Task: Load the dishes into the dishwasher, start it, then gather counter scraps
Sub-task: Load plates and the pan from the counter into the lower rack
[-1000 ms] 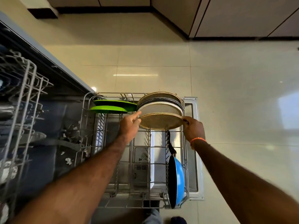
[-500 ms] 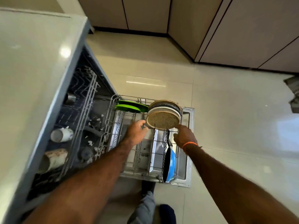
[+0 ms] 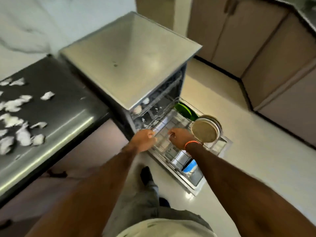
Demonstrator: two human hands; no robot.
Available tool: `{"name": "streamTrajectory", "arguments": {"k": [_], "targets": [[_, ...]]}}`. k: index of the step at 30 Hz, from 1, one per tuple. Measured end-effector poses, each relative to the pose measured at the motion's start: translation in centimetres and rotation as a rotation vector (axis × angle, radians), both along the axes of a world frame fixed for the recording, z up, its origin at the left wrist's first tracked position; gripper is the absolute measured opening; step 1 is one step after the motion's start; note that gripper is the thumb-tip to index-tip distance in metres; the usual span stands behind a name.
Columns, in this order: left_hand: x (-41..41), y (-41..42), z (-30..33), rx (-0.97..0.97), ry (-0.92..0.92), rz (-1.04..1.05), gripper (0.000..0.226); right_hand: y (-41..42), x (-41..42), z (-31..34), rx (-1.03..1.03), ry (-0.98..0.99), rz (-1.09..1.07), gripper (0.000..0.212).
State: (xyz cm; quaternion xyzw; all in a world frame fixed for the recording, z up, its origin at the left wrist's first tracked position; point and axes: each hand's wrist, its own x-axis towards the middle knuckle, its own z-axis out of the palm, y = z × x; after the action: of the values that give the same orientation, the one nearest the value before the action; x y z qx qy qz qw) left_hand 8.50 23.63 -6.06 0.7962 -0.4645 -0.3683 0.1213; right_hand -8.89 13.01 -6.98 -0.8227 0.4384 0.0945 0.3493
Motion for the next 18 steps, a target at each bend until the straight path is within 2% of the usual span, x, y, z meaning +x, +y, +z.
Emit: {"name": "streamTrajectory", "arguments": {"k": [2,8,11,15,18], "targets": [[1.8,4.5,1.5,-0.044,0.025,0.146,0.018,2.3,2.8,2.2,-0.029,-0.042,0.113,0.034],[6.8,19.9,5.2,-0.21,0.024,0.567,0.031,11.1,12.6,5.7,-0.053,-0.15,0.421,0.024],[8.4,27.3,5.7,-0.297,0.01,0.76,0.011,16.9,17.4,7.0,-0.001,-0.226,0.557,0.02],[10.1,36.4,6.1,-0.379,-0.004,1.008,0.028,25.5,23.0,8.6,0.035,-0.308,0.779,0.02],[11.1,42.4,6.7,-0.408,-0.074,1.158,0.027,31.7,26.9,9.0,0.054,-0.351,0.906,0.02]]}}
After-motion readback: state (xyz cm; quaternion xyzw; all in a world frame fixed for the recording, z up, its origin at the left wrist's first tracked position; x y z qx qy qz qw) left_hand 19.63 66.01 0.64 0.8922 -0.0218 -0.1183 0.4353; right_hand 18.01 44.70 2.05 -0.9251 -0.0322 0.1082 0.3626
